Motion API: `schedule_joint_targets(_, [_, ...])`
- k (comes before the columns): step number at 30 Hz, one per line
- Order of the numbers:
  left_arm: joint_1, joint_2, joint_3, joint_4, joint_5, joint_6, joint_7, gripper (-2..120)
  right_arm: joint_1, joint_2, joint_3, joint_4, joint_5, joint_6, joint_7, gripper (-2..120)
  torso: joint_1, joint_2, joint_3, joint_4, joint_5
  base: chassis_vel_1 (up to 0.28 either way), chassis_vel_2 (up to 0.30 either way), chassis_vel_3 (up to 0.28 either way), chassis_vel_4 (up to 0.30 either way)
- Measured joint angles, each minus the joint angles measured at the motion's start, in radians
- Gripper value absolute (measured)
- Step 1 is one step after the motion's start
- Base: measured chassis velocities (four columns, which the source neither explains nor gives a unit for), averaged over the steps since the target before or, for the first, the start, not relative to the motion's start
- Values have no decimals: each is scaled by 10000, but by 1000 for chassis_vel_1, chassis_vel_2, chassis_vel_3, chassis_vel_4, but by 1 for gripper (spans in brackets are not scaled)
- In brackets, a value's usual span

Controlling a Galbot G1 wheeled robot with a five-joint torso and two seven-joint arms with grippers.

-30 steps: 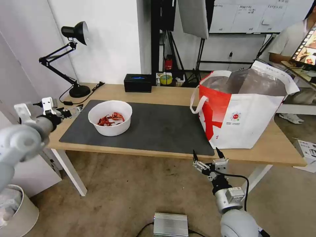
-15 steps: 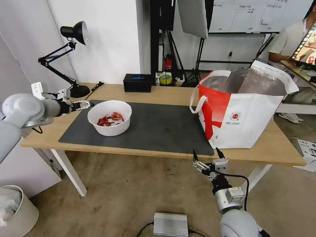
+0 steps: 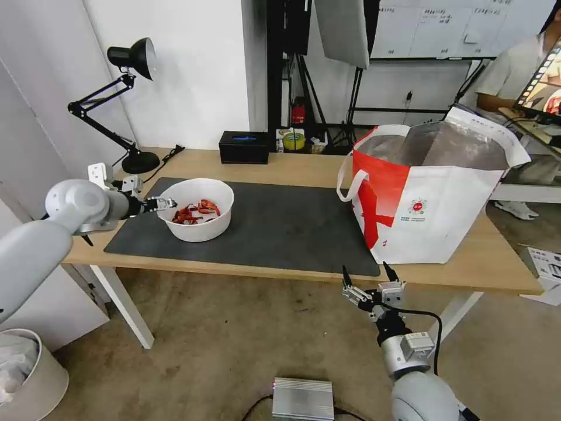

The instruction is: Pick up the trash from the table and place it into the takeout bag.

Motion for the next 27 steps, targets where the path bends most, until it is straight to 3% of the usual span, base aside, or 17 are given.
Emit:
schedule_joint_targets(15, [-459, -388, 707, 335, 136, -33, -252, 99, 0, 0, 0, 0, 0, 0, 0, 100, 0, 0, 0, -2, 1, 0, 0, 0, 0])
schedule_joint_targets(22, [-633, -457, 976, 470, 136, -43, -321, 71, 0, 0, 0, 0, 0, 0, 0, 100, 0, 0, 0, 0, 1, 0, 0, 0, 0])
schedule_joint_targets(27, [-722, -446, 1120, 471, 143, -46, -325, 57, 0, 0, 0, 0, 0, 0, 0, 100, 0, 1, 0, 0, 1, 0, 0, 0, 0])
